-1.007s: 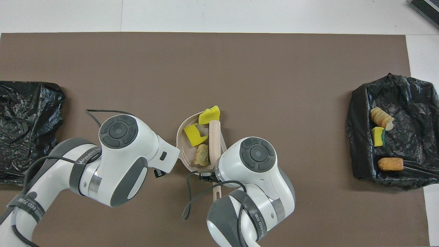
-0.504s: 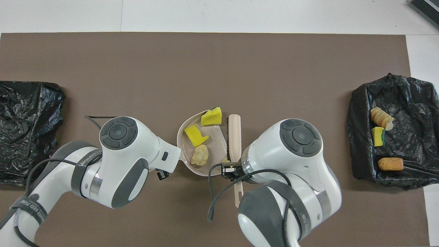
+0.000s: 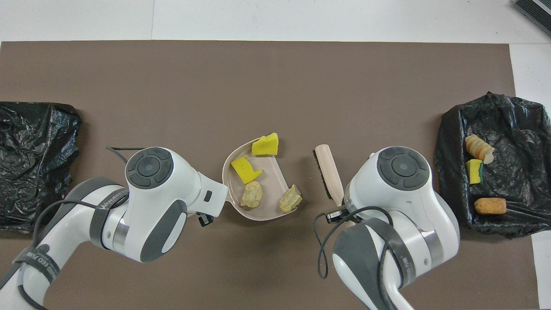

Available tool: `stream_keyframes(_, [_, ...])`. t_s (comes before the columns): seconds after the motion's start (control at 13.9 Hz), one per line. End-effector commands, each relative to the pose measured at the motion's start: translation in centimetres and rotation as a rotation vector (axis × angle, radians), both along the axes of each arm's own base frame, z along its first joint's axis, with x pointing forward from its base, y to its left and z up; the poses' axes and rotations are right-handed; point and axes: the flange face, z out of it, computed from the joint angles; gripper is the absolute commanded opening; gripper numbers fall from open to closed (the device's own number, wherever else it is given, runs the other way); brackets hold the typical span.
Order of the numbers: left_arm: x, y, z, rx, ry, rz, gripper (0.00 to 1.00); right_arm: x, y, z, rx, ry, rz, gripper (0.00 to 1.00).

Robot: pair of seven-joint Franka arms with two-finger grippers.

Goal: Sweep and dump trash in bin
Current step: 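Sweep the sponges and chunks into the dustpan with the right gripper's brush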

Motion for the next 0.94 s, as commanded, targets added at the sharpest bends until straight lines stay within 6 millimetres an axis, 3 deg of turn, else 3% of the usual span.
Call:
stream_keyframes(0.0, [-0.7, 0.3, 0.1, -0.005, -0.016, 0.034, 0.00, -0.8, 1.2, -1.6, -0.014, -0.023, 0.082, 0.00])
stream_keyframes(0.22, [-0.6, 0.2, 0.1, -0.009, -0.023, 0.035, 0.00, -2.4, 6.2, -2.7, 0.018, -0.061, 0.164, 0.00])
stream_keyframes(0.43, [-0.6, 0.2, 0.1, -0.010, -0.024, 0.036, 0.00, -3.7, 10.8, -2.9, 0.160, -0.062, 0.111, 0.00])
stream_keyframes(0.65, [-0.6, 0.2, 0.1, -0.010, -0.026, 0.035, 0.00, -3.3, 11.4, -2.1, 0.169, -0.061, 0.101, 0.00])
stream_keyframes(0.86, [-0.5, 0.3, 0.0, -0.005, -0.021, 0.075, 0.00, -2.8, 9.6, -0.1, 0.141, -0.022, 0.101, 0.00])
